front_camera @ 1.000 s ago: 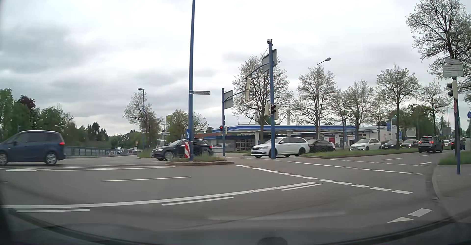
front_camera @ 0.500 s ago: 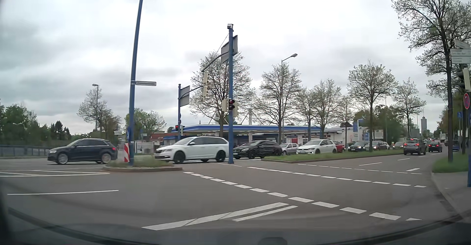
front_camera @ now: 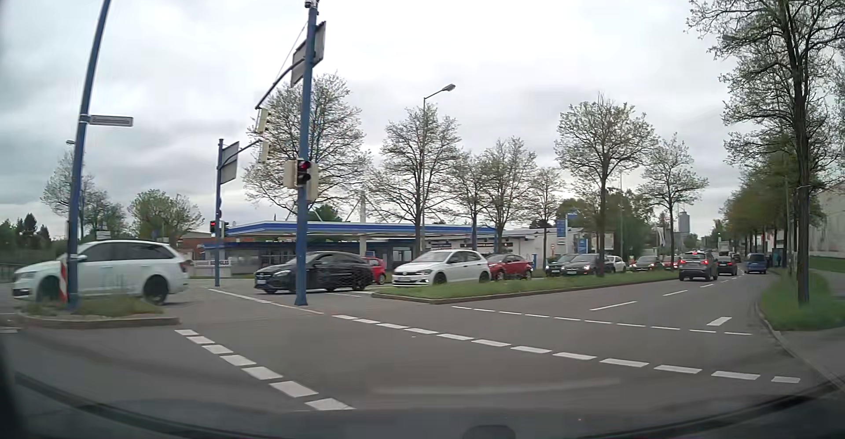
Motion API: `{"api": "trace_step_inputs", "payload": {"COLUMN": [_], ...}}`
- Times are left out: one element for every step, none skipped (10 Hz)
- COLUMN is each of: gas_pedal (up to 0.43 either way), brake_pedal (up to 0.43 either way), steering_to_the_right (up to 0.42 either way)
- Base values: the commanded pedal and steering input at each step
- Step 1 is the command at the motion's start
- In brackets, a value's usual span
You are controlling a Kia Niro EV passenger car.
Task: Follow the waypoints while adhering to traffic rules and regulations
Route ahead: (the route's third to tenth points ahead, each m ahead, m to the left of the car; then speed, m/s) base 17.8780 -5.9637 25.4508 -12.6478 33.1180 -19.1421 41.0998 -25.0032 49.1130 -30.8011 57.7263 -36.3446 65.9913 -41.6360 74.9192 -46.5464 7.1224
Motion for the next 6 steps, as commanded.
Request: {"api": "trace_step_inputs", "payload": {"gas_pedal": [0.429, 0.421, 0.421, 0.39, 0.378, 0.358], "brake_pedal": [0.0, 0.0, 0.0, 0.0, 0.0, 0.0], "steering_to_the_right": [0.217, 0.213, 0.202, 0.191, 0.182, 0.177]}}
